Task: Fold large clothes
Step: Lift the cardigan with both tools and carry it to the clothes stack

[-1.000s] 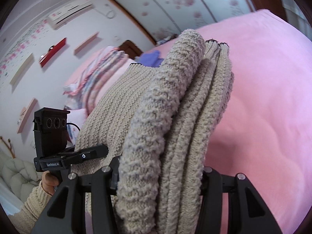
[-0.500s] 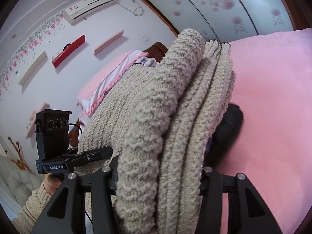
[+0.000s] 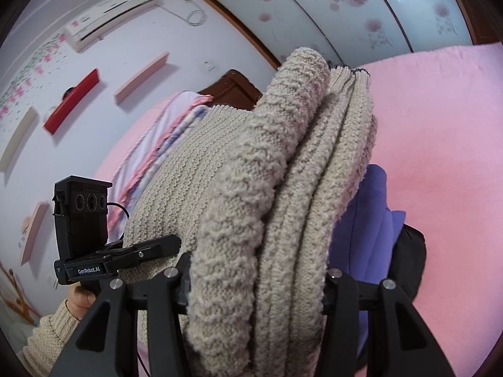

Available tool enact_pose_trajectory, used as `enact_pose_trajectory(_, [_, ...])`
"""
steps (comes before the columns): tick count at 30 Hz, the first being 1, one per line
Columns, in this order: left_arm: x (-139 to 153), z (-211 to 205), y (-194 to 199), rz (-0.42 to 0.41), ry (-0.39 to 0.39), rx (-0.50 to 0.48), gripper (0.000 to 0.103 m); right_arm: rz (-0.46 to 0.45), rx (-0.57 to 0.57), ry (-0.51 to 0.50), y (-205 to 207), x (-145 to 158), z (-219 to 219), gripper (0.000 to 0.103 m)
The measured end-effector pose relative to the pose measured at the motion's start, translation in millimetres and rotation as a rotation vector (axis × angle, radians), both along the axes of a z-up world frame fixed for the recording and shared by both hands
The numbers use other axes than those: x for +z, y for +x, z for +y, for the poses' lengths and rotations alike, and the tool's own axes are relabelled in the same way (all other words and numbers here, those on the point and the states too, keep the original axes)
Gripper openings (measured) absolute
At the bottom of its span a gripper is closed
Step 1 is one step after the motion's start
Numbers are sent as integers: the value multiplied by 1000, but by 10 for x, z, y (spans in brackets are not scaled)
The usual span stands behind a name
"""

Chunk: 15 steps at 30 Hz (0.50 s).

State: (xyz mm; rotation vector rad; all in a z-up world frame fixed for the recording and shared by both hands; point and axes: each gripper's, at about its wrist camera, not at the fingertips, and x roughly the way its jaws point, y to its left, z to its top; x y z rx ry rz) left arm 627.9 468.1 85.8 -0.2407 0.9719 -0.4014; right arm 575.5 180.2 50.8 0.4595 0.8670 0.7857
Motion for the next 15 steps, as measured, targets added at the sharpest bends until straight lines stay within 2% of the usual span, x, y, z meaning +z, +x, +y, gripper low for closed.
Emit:
enact_pose_trajectory(5, [-615,131,280,69,-17,-15,58,48,-35,-9,254,-405,130,50])
enact_pose_trajectory(8, [-908,289,357,75,-73,-9,62,100,-58,5,393,-719,177,50])
enact_pose_trajectory(13, [-1318,450,352,72,-172,-21,76,173,-84,25,510,-1107,183,52])
enact_pose_trajectory(15, [-1470,515,354,74,-225,-12,86,175,-81,31,495,-1224,186,53])
